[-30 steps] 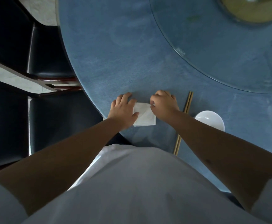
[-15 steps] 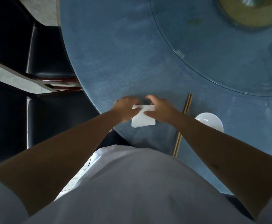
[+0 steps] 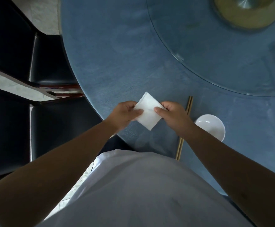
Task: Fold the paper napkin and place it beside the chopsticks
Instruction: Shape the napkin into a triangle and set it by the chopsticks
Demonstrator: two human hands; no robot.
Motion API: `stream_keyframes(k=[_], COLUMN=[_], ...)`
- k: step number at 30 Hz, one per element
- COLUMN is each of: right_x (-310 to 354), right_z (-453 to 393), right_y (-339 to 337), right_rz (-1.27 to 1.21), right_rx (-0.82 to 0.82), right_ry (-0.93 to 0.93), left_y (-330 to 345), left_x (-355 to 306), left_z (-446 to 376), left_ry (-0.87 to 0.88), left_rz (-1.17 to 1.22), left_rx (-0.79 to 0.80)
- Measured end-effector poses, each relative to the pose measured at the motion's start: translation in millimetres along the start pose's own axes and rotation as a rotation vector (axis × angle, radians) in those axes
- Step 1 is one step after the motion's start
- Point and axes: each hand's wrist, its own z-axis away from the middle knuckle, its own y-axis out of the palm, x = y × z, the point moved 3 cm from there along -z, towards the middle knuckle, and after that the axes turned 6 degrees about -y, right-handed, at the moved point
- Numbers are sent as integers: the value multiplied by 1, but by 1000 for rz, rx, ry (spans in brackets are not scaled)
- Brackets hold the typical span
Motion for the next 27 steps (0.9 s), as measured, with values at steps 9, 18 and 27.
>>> stream_keyframes(k=[9, 18, 27], right_x=[3, 5, 14], right_z=[32, 47, 58], right_y=[-4, -5, 0], right_rz=[-315, -273, -20], right_rx=[-147, -159, -150], right_ry=[-24, -121, -127], left_y=[-3, -11, -17], left_x=[-10, -12, -18], left_z=[26, 45, 59], left_ry=[77, 138, 179], left_rz=[-54, -59, -172], left_rx=[-22, -93, -214])
